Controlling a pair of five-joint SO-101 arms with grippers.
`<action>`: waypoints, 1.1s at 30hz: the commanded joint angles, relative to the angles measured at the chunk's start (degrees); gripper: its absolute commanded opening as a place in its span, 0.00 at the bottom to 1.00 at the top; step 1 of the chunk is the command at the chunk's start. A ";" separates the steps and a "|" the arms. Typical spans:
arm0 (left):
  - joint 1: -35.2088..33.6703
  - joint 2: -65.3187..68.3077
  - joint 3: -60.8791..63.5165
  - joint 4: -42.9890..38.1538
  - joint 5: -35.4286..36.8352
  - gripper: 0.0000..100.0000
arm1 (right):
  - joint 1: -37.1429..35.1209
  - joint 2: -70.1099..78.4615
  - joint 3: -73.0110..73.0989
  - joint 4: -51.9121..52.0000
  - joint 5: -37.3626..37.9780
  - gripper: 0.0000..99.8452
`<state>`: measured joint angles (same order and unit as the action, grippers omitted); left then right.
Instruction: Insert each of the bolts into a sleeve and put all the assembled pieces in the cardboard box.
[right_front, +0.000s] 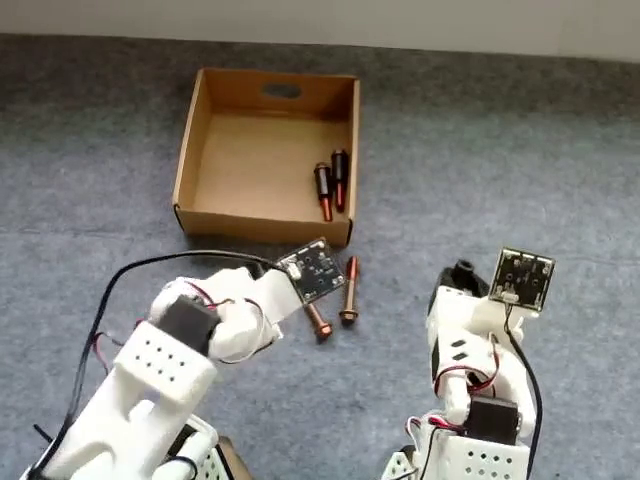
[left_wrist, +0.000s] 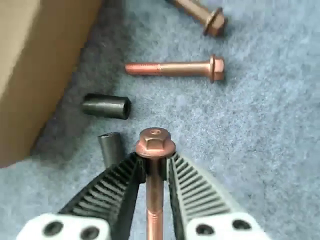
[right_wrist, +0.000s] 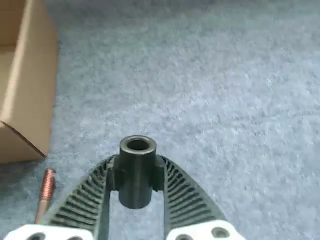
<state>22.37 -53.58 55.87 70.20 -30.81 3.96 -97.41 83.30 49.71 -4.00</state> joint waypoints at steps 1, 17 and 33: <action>-0.22 -10.51 -3.30 0.53 4.84 0.01 | -6.02 -0.75 -4.26 -7.69 0.00 0.01; -9.27 -28.70 -3.38 -19.43 15.47 0.01 | -31.60 -0.22 -2.77 -24.66 14.33 0.01; -4.09 -28.09 -1.98 -47.47 34.46 0.01 | -32.31 -0.84 6.81 -36.09 12.13 0.01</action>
<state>14.55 -81.36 53.41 27.12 3.12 -28.04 -97.58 90.77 15.25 11.21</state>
